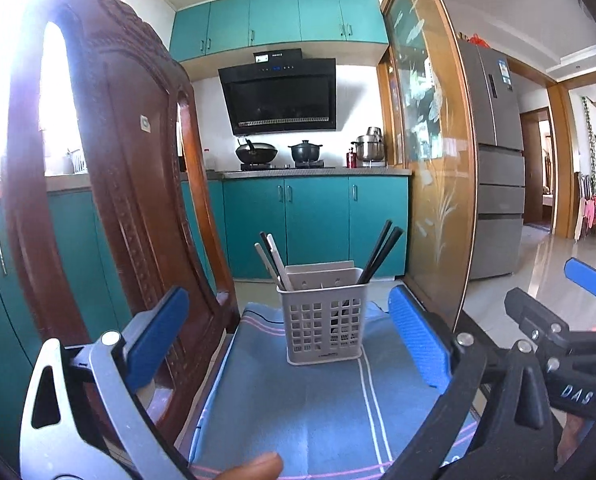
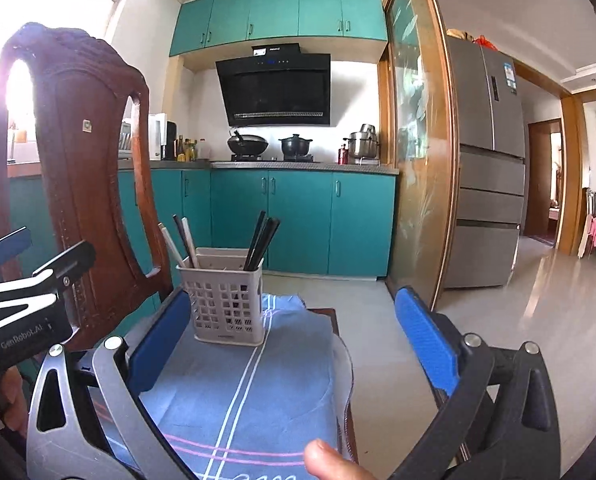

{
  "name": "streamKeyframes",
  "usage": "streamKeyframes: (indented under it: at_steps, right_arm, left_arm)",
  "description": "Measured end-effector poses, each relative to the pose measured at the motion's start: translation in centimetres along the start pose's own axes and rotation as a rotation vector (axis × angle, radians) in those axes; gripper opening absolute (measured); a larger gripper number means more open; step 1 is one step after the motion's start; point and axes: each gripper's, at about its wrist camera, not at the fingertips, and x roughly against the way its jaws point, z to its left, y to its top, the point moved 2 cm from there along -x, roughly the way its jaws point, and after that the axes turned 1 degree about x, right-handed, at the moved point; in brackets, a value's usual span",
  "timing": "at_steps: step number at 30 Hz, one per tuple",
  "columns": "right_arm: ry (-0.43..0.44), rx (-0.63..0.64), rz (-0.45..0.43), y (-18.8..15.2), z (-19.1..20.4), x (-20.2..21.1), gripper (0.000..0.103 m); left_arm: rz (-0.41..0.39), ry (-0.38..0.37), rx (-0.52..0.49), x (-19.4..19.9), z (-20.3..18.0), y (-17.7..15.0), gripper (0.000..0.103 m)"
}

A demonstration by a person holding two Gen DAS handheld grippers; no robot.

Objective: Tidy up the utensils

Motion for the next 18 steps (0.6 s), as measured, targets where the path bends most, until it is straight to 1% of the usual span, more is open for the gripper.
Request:
streamKeyframes:
  at_steps: [5,18]
  right_arm:
    - [-0.012,0.009,0.002,-0.02,0.15,0.32,0.100]
    - [-0.021,0.003,0.005,-0.40,0.33,0.26,0.100]
  left_arm:
    - [-0.007,-0.002,0.013,1.01,0.19,0.08,0.100]
    - [0.004,-0.005,0.013,0.99,0.24,-0.04,0.100]
